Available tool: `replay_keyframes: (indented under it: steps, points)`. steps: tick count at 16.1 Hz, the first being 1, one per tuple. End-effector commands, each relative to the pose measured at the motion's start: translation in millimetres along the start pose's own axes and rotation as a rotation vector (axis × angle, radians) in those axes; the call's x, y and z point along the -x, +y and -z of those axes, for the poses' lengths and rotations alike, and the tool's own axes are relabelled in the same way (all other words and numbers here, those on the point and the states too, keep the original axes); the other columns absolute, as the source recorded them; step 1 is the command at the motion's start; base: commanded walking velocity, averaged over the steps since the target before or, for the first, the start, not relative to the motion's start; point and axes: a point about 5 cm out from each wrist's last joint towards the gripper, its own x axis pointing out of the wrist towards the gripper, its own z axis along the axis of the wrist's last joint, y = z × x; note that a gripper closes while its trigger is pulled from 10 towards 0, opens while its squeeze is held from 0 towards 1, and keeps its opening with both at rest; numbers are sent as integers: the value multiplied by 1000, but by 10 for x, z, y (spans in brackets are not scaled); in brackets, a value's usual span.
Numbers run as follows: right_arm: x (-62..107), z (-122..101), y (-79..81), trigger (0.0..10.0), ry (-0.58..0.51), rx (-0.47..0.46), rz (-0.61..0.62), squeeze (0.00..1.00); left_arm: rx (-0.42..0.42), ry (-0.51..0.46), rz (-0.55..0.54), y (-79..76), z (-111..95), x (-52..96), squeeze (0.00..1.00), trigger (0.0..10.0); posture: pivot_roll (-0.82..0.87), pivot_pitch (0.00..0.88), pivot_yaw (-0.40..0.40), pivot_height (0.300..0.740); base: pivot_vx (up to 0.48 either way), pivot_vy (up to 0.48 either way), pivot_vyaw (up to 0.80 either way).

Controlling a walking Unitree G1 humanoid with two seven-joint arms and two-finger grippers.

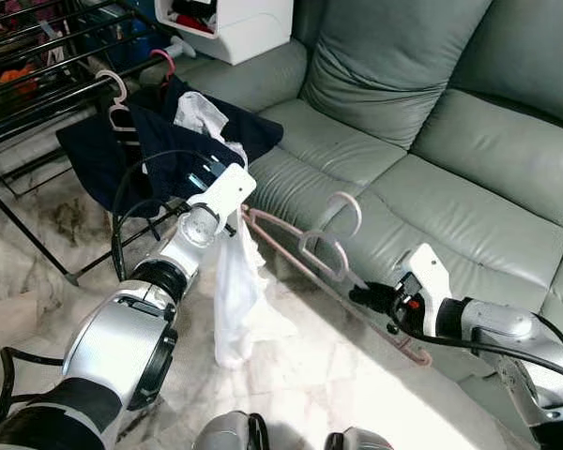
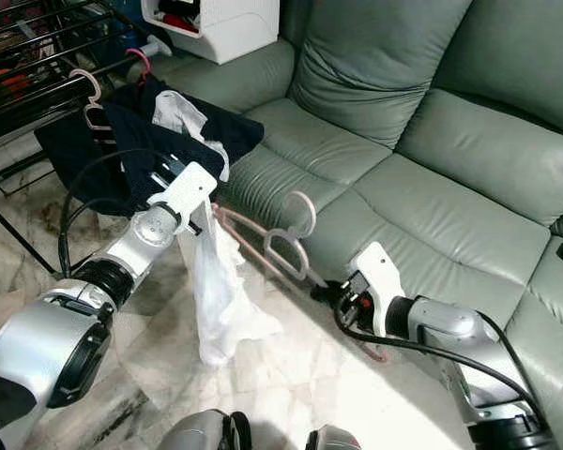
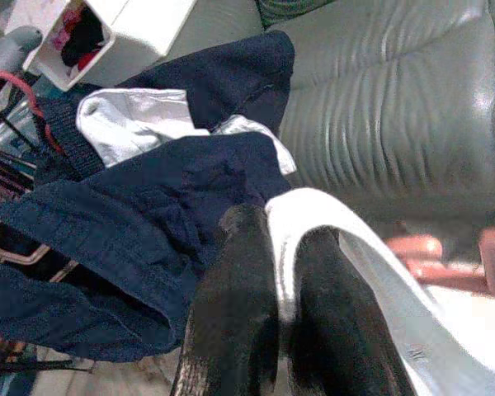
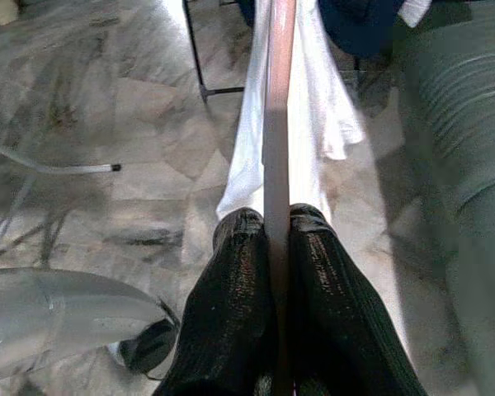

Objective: Hang hanger

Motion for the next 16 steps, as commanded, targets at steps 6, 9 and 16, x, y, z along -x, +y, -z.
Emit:
replay_keyframes:
  steps: [6,9,16]
  points:
    - [-5,8,131,10000,36,-2,-102,0,21,-128,-114,259,-376,-41,0,10000,-94,28,44,740,0,0,0]
    - [1,-17,111,10000,40,17,-92,0,8,-126,-136,261,-363,-39,0,10000,-101,25,45,740,0,0,0]
    - [30,-58,51,10000,13,70,-58,0,-56,-130,-217,374,-280,-10,0,10000,-96,20,42,740,0,0,0]
